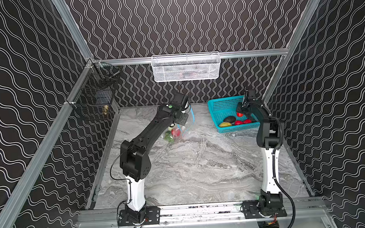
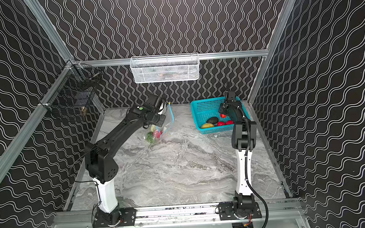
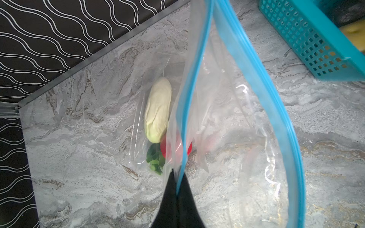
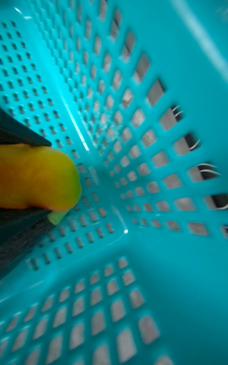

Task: Place the food in the zip-top bag and seal the zipper
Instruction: 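Close the right gripper on the yellow-red pepper in the basket corner, then lift the yellow-red pepper out of the basket with the right gripper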

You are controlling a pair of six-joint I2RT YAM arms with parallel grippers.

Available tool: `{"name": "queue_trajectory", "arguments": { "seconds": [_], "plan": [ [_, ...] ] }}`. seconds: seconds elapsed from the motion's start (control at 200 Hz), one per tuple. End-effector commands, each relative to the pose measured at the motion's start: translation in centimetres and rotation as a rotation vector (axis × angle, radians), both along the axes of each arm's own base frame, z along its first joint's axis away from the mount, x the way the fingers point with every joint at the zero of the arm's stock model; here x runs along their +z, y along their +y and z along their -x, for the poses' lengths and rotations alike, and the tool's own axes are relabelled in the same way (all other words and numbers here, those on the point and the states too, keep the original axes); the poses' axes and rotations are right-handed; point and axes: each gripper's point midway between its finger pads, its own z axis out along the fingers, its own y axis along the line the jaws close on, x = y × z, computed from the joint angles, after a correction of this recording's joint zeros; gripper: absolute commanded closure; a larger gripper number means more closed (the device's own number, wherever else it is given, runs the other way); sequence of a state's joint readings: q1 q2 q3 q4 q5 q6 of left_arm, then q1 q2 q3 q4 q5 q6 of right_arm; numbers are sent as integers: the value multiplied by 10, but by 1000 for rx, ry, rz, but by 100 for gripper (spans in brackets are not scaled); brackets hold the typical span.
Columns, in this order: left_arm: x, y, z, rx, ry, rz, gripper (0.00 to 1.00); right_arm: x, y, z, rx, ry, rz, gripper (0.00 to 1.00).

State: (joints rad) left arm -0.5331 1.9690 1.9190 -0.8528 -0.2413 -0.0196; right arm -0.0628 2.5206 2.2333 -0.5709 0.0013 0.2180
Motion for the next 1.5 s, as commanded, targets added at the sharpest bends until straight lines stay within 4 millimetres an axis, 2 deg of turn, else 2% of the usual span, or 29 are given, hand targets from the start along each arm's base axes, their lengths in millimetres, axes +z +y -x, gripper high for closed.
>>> {"name": "queue_trajectory", "arguments": {
  "seconds": [0.0,0.165,0.385,0.561,0.766,0.906,0.996,1.041,1.051,1.076,1.376,1.497],
  "plan": [
    [2,-4,2,-15,2,26,100,26,1,3,-41,-27,-44,67],
    [4,-2,1,-7,-1,16,100,63,6,9,-62,-96,-112,67],
    [1,-7,5,-17,10,37,100,88,7,28,-124,-177,-193,69],
    [3,-9,7,-23,4,31,100,109,15,41,-155,-256,-293,69],
    [4,-8,8,-19,0,37,100,118,23,59,-179,-277,-374,70],
    [0,-14,12,-36,4,39,100,111,29,72,-185,-290,-437,71],
    [2,-17,12,-42,-2,29,100,114,37,79,-175,-298,-494,73],
    [3,-17,13,-43,-3,31,100,108,41,81,-177,-291,-523,74],
    [3,-18,13,-44,-2,30,100,120,41,83,-171,-313,-528,74],
    [2,-19,13,-46,-3,31,100,123,42,85,-171,-319,-539,74],
    [-5,-25,16,-71,-2,22,100,118,50,115,-186,-318,-607,75],
    [-8,-24,19,-91,13,6,100,122,56,122,-178,-341,-647,75]
  ]
}}
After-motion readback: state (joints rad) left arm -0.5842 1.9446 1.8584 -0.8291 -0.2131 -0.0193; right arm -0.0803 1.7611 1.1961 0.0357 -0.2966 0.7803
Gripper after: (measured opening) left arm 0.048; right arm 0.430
